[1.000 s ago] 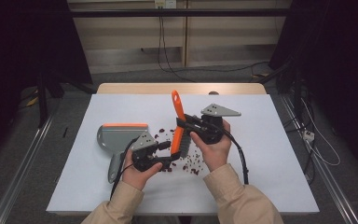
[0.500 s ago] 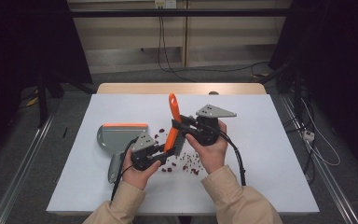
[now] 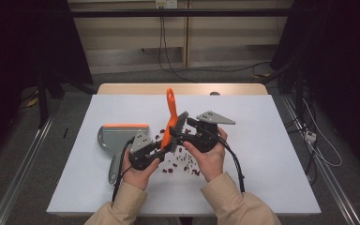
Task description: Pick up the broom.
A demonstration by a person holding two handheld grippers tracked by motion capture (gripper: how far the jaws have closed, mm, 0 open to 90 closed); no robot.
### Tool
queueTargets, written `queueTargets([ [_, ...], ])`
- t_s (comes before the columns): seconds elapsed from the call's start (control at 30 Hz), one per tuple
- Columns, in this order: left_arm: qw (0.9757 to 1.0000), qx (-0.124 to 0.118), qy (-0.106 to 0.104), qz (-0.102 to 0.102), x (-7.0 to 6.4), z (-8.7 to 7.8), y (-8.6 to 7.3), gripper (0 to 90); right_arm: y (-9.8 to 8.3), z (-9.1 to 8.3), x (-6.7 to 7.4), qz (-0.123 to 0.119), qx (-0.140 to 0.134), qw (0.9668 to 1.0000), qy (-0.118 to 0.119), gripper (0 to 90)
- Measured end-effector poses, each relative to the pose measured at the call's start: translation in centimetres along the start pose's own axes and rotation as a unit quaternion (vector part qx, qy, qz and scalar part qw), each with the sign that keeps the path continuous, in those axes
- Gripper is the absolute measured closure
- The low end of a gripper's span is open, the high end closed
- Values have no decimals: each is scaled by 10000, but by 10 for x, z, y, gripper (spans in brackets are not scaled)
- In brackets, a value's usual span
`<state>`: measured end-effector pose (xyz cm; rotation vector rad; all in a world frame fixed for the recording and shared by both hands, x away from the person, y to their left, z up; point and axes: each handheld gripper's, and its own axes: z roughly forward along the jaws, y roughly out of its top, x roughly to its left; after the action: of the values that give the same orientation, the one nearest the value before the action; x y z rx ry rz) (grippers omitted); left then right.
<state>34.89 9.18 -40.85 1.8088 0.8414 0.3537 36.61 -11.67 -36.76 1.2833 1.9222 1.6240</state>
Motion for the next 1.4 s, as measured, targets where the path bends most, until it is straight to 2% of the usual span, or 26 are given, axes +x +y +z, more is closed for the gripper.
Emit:
queueTargets([
  [0.03, 10000, -18, -9, 10, -2, 1, 0, 709, -1, 2, 2, 64, 28, 10000, 37, 240],
  [0.13, 9999, -130, -5, 80, -6, 2, 0, 699, -2, 10, 9, 133, 89, 9997, -165, 222],
  [0.17, 9996, -192, 51, 190, -10, 2, 2, 694, -2, 11, 10, 210, 125, 9995, -195, 229],
  [0.2, 9996, -192, 51, 190, -10, 2, 2, 689, -2, 13, 10, 310, 184, 9991, -244, 230],
  [0.23, 9991, -244, 59, 335, -17, 1, 4, 679, -2, 14, 9, 440, 220, 9984, -281, 234],
  [0.27, 9989, -245, 66, 394, -18, 0, 4, 666, -2, 14, 9, 553, 258, 9978, -263, 273],
  [0.4, 9979, -245, 124, 587, -21, 0, 5, 647, 1, 11, 8, 673, 208, 9970, -324, 464],
  [0.43, 9979, -245, 124, 587, -21, 0, 5, 645, 1, 11, 8, 673, 208, 9970, -324, 464],
  [0.47, 9974, -231, 183, 659, -23, 1, 4, 643, 3, 8, 6, 855, 236, 9958, -215, 482],
  [0.6, 9959, -245, 250, 831, -28, 1, 6, 639, 4, 9, 7, 855, 315, 9954, -297, 477],
  [0.63, 9952, -288, 229, 902, -30, 1, 7, 641, 3, 10, 9, 827, 334, 9953, -369, 438],
  [0.67, 9932, -333, 142, 1104, -38, 0, 10, 645, 3, 12, 10, 803, 382, 9952, -412, 417],
  [0.7, 9932, -333, 142, 1104, -38, 0, 10, 650, 2, 14, 11, 819, 455, 9947, -425, 485],
  [0.73, 9910, -351, 213, 1271, -45, -2, 14, 647, 2, 14, 13, 731, 480, 9946, -559, 546],
  [0.8, 9923, -312, 193, 1185, -45, -1, 14, 636, 4, 10, 10, 962, 337, 9938, -435, 595],
  [0.87, 9942, -317, 113, 1022, -43, 4, 10, 552, 7, 8, 8, 1136, 288, 9929, -181, 679],
  [0.93, 9949, -262, 127, 970, -45, 8, 9, 439, 8, 8, 11, 1078, 341, 9936, -41, 753],
  [0.97, 9949, -262, 127, 970, -45, 8, 9, 386, 8, 8, 11, 1078, 341, 9936, -41, 753],
  [1.0, 9946, -245, 160, 993, -46, 9, 9, 377, 9, 9, 13, 1060, 368, 9936, 113, 798],
  [1.1, 9957, -366, 120, 848, -41, 7, 9, 304, 11, 8, 12, 926, 313, 9952, 72, 799],
  [1.13, 9954, -422, 51, 853, -39, 5, 8, 295, 13, 7, 5, 1073, 281, 9936, 233, 800],
  [1.17, 9952, -429, 20, 874, -39, 5, 8, 290, 14, 6, 3, 1116, 294, 9930, 261, 800],
  [1.23, 9952, -414, -15, 886, -39, 4, 8, 280, 15, 5, 2, 1048, 293, 9938, 213, 803],
  [1.27, 9966, -393, -95, 724, -37, 3, 7, 240, 17, 2, -3, 805, 232, 9965, 48, 808],
  [1.37, 9968, -380, -66, 706, -31, 0, 7, 217, 22, -6, -21, 950, 156, 9954, -30, 808],
  [1.4, 9971, -375, -77, 656, -29, -1, 6, 206, 24, -8, -26, 915, 159, 9956, -97, 808],
])
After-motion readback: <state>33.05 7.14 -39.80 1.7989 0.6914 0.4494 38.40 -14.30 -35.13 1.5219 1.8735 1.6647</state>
